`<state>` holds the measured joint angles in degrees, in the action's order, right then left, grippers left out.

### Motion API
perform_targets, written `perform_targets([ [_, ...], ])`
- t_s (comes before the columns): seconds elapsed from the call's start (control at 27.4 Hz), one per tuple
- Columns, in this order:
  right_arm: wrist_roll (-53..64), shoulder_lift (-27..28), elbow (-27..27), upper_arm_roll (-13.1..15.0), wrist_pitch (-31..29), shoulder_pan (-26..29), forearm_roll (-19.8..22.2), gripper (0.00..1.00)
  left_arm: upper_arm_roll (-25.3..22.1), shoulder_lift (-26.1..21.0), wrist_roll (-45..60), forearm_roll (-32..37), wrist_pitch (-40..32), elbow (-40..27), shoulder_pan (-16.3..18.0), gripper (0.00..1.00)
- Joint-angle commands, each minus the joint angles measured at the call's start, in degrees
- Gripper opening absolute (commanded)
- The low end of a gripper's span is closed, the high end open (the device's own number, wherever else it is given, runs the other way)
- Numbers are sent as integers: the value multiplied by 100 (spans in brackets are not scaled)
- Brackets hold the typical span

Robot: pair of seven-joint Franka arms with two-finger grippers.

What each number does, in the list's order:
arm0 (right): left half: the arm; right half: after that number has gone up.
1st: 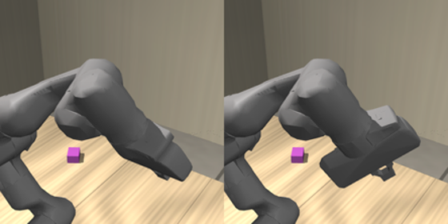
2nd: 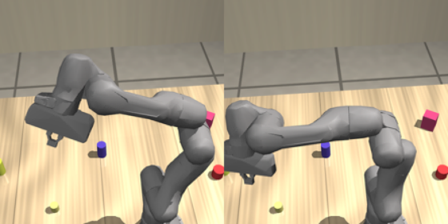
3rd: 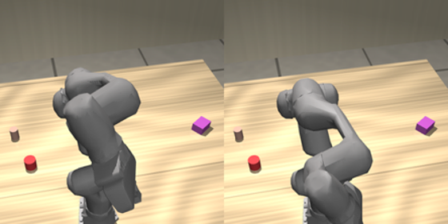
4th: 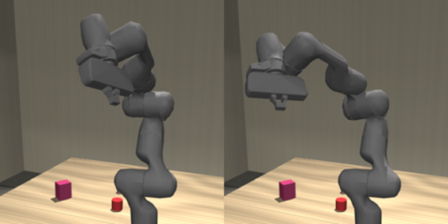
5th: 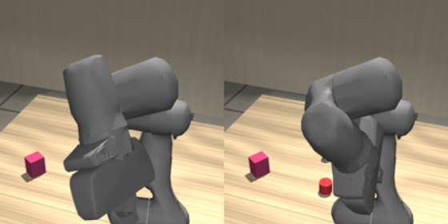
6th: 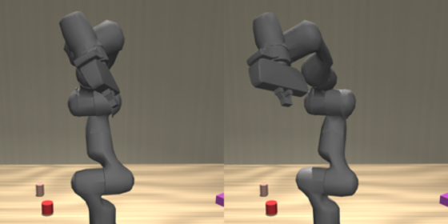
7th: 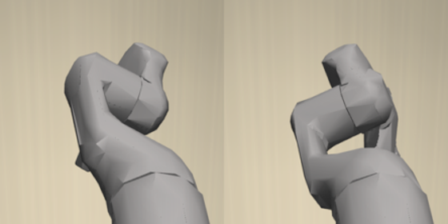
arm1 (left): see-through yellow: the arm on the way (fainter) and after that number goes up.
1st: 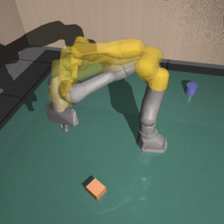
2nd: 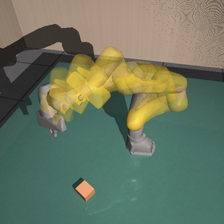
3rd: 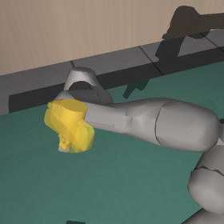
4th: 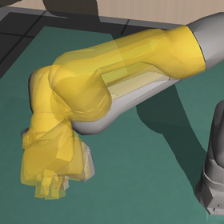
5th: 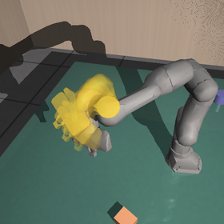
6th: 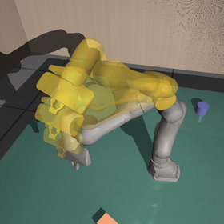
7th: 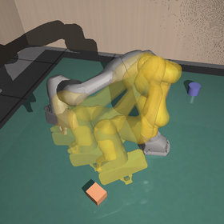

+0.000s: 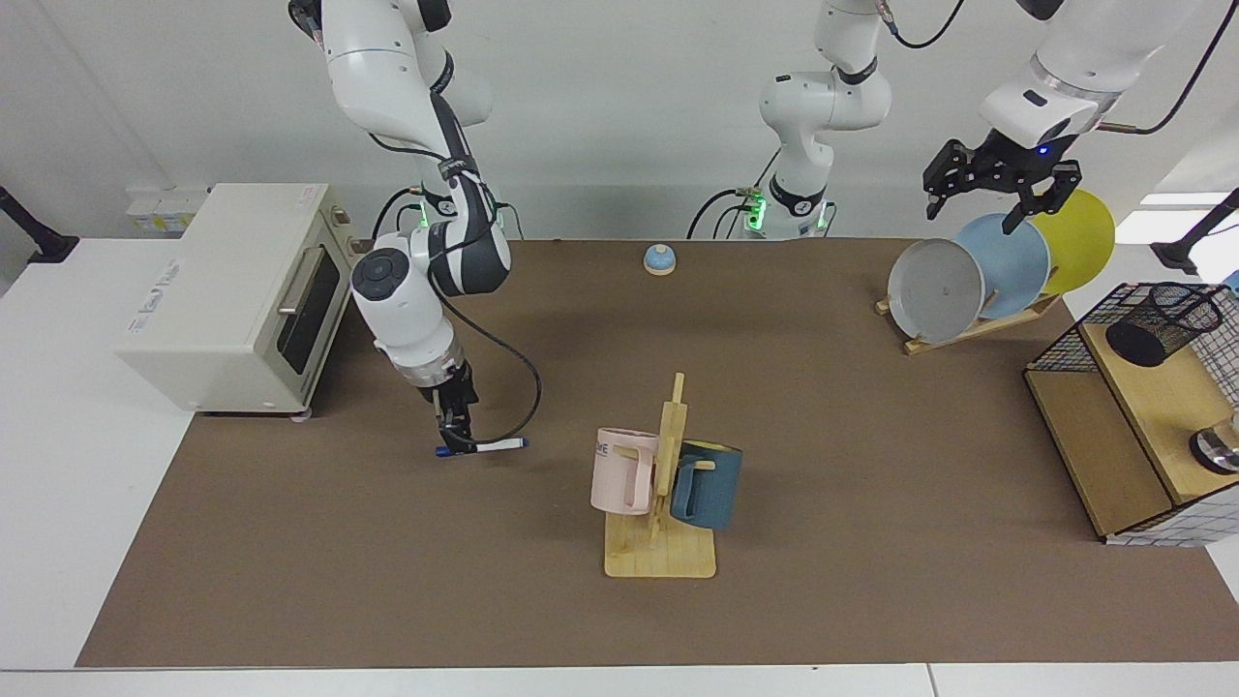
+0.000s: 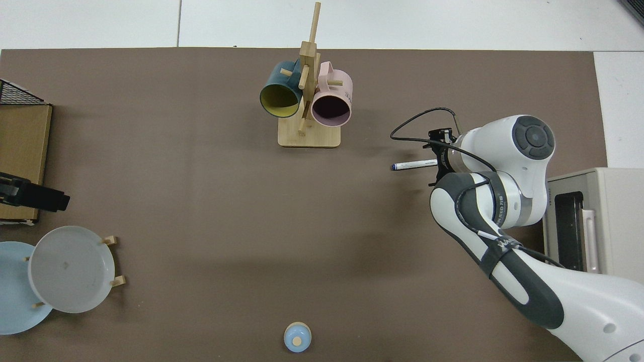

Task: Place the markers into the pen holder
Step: 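Lower the right gripper onto the marker and close it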

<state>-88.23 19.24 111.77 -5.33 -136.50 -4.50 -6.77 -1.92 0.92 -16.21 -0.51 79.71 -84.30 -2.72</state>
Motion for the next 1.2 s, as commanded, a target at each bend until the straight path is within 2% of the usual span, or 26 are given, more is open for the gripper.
perform_targets([
  [0.0,-81,308,-393,-3,10,11,-97,100,34,145,-40,-10,-25,-148,69,100],
  [0.58,-37,590,-411,5,-254,19,-9,97,34,145,-31,-10,-25,-157,69,100],
  [0.66,-37,590,-411,5,-254,20,-9,90,34,145,-31,-10,-25,-157,69,100],
  [0.8,-37,590,-402,5,-254,37,-9,59,34,145,-22,-10,-25,-157,69,100],
  [0.95,-28,590,-402,5,-263,81,-9,40,34,145,4,-19,-25,-166,69,100],
  [1.17,-28,590,-402,5,-263,81,-9,23,43,145,4,-19,-25,-166,69,100],
])
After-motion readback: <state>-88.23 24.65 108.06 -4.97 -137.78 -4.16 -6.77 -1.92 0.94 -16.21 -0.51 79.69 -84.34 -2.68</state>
